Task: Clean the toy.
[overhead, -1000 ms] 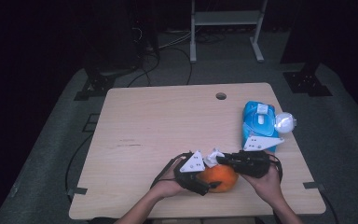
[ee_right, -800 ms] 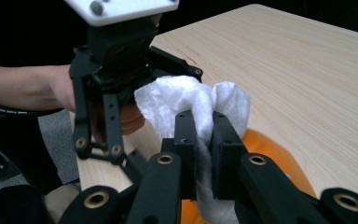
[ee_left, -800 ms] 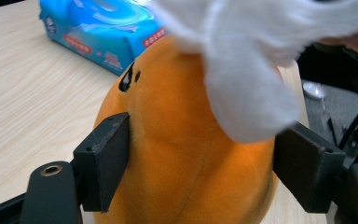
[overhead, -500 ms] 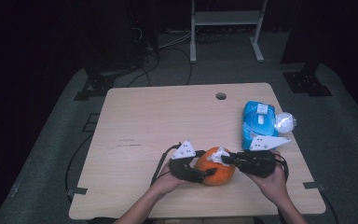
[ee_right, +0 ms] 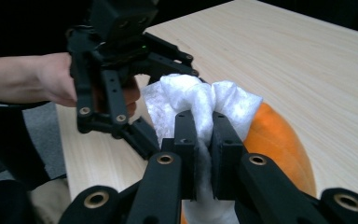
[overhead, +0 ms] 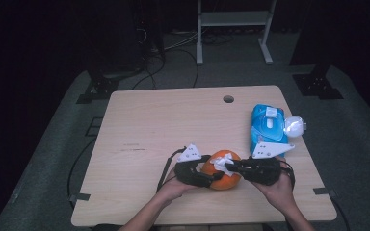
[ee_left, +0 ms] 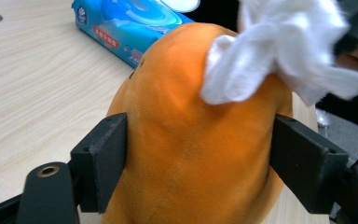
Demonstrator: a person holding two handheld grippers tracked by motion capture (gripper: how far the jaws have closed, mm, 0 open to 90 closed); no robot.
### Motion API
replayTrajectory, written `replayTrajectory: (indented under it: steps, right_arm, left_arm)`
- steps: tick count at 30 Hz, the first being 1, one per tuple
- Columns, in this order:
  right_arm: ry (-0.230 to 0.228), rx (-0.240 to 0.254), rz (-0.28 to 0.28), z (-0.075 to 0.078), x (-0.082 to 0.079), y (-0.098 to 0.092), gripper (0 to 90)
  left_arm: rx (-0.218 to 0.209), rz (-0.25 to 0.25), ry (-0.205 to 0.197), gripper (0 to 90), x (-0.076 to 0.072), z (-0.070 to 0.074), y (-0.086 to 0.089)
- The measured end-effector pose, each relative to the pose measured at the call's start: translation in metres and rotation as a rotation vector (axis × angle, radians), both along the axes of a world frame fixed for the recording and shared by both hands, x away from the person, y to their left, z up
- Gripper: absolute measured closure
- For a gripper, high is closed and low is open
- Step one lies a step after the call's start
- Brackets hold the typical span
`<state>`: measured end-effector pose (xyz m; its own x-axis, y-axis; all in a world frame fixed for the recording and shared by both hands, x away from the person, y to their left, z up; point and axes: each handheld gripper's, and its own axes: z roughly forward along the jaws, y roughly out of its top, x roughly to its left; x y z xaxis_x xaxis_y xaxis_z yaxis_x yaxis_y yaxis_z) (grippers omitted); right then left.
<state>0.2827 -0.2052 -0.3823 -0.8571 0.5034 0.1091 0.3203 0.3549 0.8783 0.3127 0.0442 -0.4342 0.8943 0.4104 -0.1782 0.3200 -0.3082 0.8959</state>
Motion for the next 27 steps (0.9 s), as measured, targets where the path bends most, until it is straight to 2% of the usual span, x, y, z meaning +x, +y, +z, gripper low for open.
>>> replayTrajectory:
  steps: [7, 8, 11, 16, 19, 21, 24, 27]
  right_arm:
    - [-0.002, 0.019, -0.057, -0.001, 0.006, -0.015, 82.2]
    - [0.012, 0.032, -0.085, -0.003, 0.009, -0.022, 82.2]
    - [0.042, 0.054, -0.117, -0.008, 0.016, -0.031, 82.2]
    - [0.068, 0.048, -0.156, -0.014, 0.021, -0.039, 82.2]
    - [0.081, 0.058, -0.152, -0.015, 0.022, -0.040, 82.2]
    - [0.073, 0.058, -0.141, -0.012, 0.020, -0.037, 82.4]
    - [0.037, 0.038, -0.115, -0.005, 0.013, -0.025, 82.6]
    - [0.018, 0.031, -0.097, -0.001, 0.009, -0.018, 82.6]
  left_arm:
    - [0.023, -0.061, -0.040, 23.9, -0.004, 0.000, -0.002]
    - [0.034, -0.074, -0.048, 24.1, -0.005, 0.000, -0.003]
    - [0.036, -0.085, -0.052, 24.2, -0.006, -0.001, -0.003]
    - [0.022, -0.111, -0.051, 24.4, -0.005, -0.001, -0.001]
    - [0.029, -0.106, -0.053, 25.0, -0.006, -0.001, -0.002]
    - [0.028, -0.094, -0.059, 25.9, -0.007, 0.000, -0.005]
    - [0.047, -0.088, -0.075, 25.9, -0.010, 0.002, -0.009]
    - [0.047, -0.081, -0.077, 25.9, -0.011, 0.002, -0.012]
